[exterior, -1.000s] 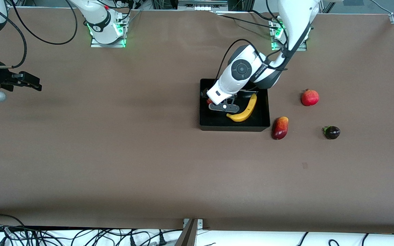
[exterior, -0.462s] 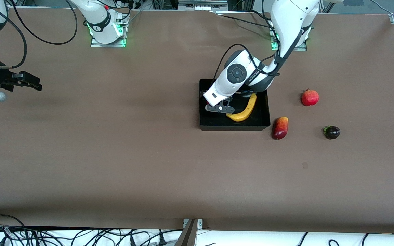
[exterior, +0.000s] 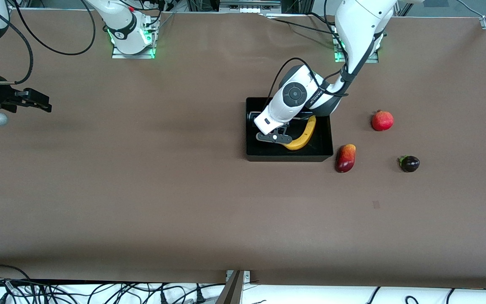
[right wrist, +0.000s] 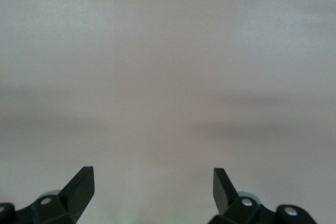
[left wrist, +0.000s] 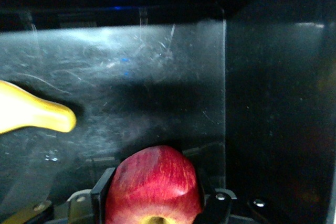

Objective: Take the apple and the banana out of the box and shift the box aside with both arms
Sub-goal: 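Lift the apple out with the left gripper and set it beside the mango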

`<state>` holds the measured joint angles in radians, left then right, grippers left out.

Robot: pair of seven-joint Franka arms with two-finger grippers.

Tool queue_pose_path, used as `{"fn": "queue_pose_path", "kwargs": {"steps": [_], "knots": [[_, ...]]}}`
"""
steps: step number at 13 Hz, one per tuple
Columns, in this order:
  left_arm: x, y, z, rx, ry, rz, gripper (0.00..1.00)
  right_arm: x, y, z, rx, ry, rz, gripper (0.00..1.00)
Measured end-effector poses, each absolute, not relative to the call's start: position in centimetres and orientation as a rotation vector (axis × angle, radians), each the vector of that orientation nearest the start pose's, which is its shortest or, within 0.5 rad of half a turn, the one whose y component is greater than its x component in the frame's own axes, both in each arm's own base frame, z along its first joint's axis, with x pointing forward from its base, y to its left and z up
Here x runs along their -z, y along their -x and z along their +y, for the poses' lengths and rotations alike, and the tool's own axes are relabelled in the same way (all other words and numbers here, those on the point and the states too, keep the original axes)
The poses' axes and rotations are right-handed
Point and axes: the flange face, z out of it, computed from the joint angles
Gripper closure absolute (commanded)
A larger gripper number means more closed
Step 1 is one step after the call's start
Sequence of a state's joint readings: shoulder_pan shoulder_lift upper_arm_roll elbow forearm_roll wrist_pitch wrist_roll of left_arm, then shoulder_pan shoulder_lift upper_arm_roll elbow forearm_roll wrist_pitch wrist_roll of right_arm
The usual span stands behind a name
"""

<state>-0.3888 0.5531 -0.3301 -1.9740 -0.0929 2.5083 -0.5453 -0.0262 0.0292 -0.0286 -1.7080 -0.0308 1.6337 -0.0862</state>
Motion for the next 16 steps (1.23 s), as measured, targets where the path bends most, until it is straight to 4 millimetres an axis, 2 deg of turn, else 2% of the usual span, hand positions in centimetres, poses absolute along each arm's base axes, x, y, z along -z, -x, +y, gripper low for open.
{"fn": "queue_pose_path", "kwargs": {"steps": [1,2,4,6,7,8,10,12,14,16], "knots": [[-21.1,-47.3,-39.5,-0.22,3.311,0.08,1.0,-54.9,-56.0,-3.4,-0.167,3.161,-0.055,0.0],[-23.0,-48.1,-38.6,-0.23,3.299,0.068,1.0,-54.9,-55.9,-3.4,-0.167,3.161,-0.055,0.0],[-28.9,-50.2,-35.5,-0.222,3.276,0.087,1.0,-54.9,-55.9,-3.4,-0.168,3.161,-0.055,0.0],[-34.4,-52.0,-30.1,-0.207,3.25,0.194,1.0,-54.9,-55.9,-3.4,-0.168,3.161,-0.055,0.0],[-35.8,-52.9,-26.8,-0.212,3.237,0.27,1.0,-54.9,-55.9,-3.4,-0.168,3.161,-0.055,0.0],[-36.1,-53.8,-23.1,-0.22,3.227,0.351,1.0,-54.9,-55.9,-3.4,-0.168,3.161,-0.055,0.0],[-34.2,-54.9,-15.6,-0.261,3.218,0.446,1.0,-54.9,-55.9,-3.4,-0.168,3.161,-0.055,0.0],[-31.4,-55.0,-9.1,-0.306,3.197,0.5,1.0,-54.9,-55.9,-3.4,-0.168,3.161,-0.055,0.0],[-28.0,-54.5,-5.0,-0.268,3.133,0.525,1.0,-54.9,-55.9,-3.4,-0.168,3.161,-0.055,0.0],[-24.1,-53.4,-2.6,-0.245,3.12,0.528,1.0,-54.9,-55.9,-3.4,-0.168,3.161,-0.055,0.0]]}}
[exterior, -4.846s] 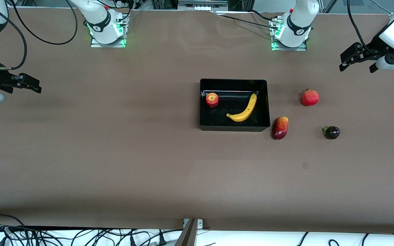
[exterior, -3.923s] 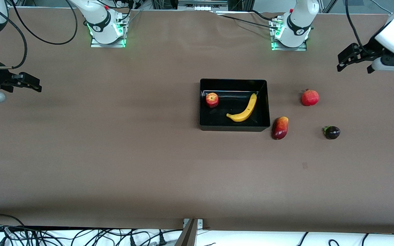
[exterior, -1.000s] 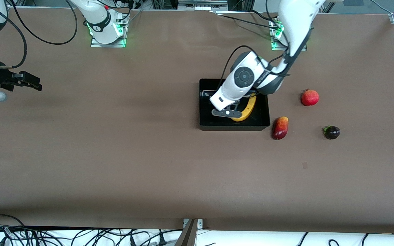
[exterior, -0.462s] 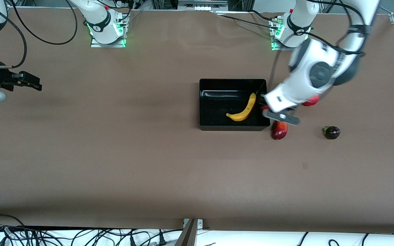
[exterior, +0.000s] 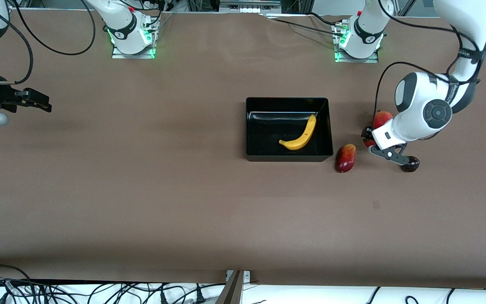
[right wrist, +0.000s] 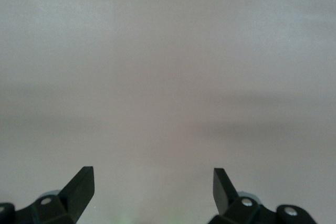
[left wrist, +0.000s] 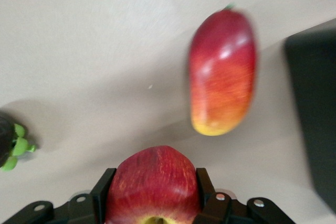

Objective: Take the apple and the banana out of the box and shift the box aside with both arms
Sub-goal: 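Lift the apple out with the left gripper and set it beside the mango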

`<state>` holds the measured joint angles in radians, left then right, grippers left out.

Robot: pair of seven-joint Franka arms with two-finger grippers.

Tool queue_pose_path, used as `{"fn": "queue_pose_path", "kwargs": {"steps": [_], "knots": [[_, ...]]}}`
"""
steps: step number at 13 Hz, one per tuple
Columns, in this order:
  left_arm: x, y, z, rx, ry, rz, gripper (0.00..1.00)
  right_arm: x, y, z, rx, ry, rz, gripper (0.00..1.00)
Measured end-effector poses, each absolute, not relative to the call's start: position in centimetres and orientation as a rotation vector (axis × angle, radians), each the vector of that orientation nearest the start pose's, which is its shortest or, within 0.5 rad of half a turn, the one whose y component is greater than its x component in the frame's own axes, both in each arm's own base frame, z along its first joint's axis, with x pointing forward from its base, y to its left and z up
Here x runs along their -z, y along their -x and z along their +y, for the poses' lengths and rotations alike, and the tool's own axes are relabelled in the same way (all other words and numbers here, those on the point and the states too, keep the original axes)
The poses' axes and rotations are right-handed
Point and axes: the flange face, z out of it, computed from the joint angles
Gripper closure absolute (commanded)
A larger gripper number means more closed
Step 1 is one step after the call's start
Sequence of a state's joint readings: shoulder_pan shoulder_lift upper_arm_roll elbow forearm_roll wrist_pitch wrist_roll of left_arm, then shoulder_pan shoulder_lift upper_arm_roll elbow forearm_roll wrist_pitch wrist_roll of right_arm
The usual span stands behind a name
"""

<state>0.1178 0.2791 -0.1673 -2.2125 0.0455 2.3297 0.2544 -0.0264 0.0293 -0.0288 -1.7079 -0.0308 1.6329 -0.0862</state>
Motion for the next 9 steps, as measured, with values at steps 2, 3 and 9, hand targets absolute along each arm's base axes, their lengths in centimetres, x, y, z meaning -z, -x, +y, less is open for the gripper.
{"fn": "queue_pose_path", "kwargs": {"steps": [2,3,9], "knots": [[-21.0,-52.8,-1.9,-0.266,3.128,0.526,0.99,-54.9,-55.9,-3.4,-0.168,3.161,-0.054,0.0],[-20.0,-52.7,-1.9,-0.274,3.132,0.527,0.72,-54.9,-55.9,-3.4,-0.169,3.161,-0.054,0.0],[-21.0,-53.5,-2.0,-0.257,3.138,0.517,0.0,-54.8,-55.9,-3.4,-0.17,3.161,-0.054,0.0]]}}
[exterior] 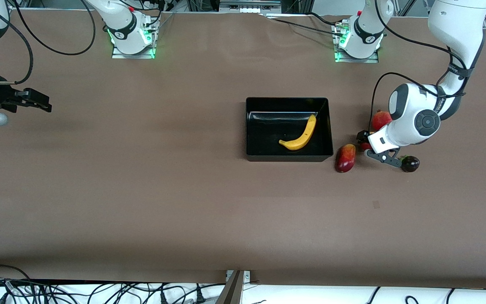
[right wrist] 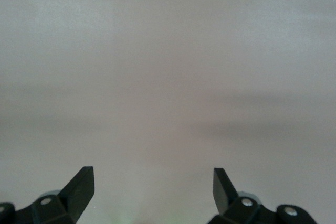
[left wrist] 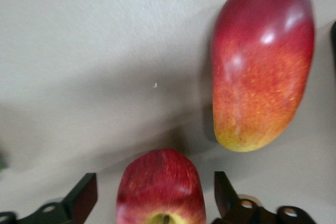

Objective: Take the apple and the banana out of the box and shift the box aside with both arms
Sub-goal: 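Lift the apple out with the left gripper and set it beside the mango, then move the open left gripper back over the banana in the box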

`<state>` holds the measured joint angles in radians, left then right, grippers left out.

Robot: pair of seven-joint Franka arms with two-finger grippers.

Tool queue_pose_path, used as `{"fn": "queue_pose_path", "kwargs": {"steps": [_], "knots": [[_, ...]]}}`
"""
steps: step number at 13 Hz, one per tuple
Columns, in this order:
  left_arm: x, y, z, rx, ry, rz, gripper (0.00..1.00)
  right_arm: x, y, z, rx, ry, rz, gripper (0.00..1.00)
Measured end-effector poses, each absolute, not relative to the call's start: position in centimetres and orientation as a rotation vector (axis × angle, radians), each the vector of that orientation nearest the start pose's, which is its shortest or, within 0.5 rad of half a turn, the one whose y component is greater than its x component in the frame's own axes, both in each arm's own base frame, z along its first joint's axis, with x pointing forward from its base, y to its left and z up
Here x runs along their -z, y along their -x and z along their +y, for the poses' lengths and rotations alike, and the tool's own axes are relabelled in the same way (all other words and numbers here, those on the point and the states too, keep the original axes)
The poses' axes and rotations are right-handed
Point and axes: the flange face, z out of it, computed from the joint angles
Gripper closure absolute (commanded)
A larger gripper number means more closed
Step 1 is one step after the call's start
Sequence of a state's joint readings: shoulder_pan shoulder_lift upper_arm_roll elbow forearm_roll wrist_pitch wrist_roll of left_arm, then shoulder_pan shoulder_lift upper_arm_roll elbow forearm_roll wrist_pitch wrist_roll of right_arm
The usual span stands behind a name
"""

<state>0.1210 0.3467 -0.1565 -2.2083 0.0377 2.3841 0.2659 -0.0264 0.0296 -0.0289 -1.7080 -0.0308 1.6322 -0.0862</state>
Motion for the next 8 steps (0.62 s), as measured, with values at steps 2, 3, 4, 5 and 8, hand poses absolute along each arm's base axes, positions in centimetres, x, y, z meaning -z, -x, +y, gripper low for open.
{"fn": "queue_pose_path", "kwargs": {"steps": [2,3,4,5,8], "knots": [[-25.2,-54.2,-2.8,-0.276,3.173,0.48,0.0,-54.8,-55.9,-3.4,-0.17,3.16,-0.054,0.0],[-28.2,-54.6,-4.2,-0.261,3.18,0.504,0.0,-54.8,-55.9,-3.4,-0.17,3.161,-0.054,0.0],[-31.2,-54.7,-6.7,-0.221,3.175,0.547,0.0,-54.8,-55.9,-3.4,-0.17,3.161,-0.054,0.0],[-33.8,-54.3,-10.1,-0.177,3.167,0.573,0.0,-54.8,-55.9,-3.4,-0.17,3.161,-0.054,0.0],[-36.5,-50.4,-22.1,-0.135,3.162,0.523,0.0,-54.8,-55.9,-3.4,-0.17,3.16,-0.054,0.0]]}}
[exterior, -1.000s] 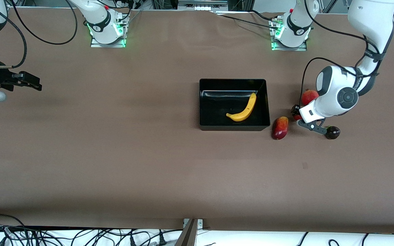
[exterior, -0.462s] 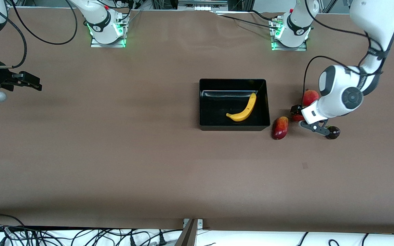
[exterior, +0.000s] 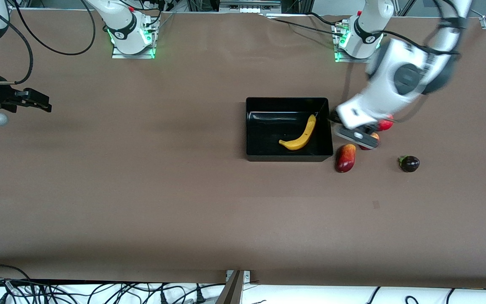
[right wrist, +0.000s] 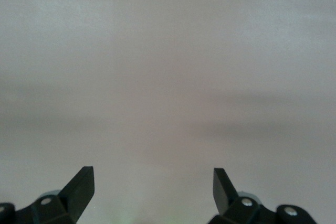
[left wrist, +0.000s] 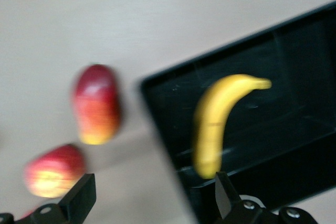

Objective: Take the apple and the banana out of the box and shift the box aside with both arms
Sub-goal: 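Move the open left gripper back over the banana in the box, then grasp the yellow banana with the left gripper and lift it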

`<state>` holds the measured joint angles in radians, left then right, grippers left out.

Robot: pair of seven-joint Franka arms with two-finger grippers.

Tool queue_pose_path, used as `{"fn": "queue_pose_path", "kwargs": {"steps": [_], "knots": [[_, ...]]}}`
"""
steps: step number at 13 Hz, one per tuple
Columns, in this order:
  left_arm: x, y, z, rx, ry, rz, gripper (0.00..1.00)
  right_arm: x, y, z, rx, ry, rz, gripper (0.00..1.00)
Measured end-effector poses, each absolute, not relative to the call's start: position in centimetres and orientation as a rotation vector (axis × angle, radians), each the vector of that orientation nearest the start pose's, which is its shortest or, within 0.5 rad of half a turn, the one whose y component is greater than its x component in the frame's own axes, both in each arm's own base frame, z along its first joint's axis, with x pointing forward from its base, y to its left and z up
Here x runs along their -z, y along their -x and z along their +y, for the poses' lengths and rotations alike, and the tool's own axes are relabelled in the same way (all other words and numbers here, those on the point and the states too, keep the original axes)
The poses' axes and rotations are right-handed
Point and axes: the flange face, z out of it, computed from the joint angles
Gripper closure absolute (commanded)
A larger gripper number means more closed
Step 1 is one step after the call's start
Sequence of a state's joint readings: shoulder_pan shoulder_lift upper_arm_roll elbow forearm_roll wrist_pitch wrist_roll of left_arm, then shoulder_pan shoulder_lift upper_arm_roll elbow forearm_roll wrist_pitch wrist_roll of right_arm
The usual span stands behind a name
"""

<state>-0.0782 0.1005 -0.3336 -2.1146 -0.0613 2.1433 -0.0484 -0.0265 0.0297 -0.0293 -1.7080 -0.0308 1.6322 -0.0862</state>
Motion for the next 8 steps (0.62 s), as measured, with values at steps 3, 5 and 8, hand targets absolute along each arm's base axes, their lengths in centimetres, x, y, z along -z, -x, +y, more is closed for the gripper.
{"fn": "queue_pose_path", "kwargs": {"steps": [3,5,8], "knots": [[-34.8,-47.0,-29.6,-0.087,3.18,0.55,0.0,-54.8,-55.9,-3.4,-0.17,3.16,-0.053,0.0],[-31.6,-47.0,-30.2,-0.067,3.152,0.628,0.0,-54.8,-55.9,-3.4,-0.17,3.16,-0.053,0.0],[-26.8,-47.4,-29.8,-0.093,3.11,0.705,0.0,-54.8,-56.0,-3.5,-0.171,3.16,-0.05,0.0]]}}
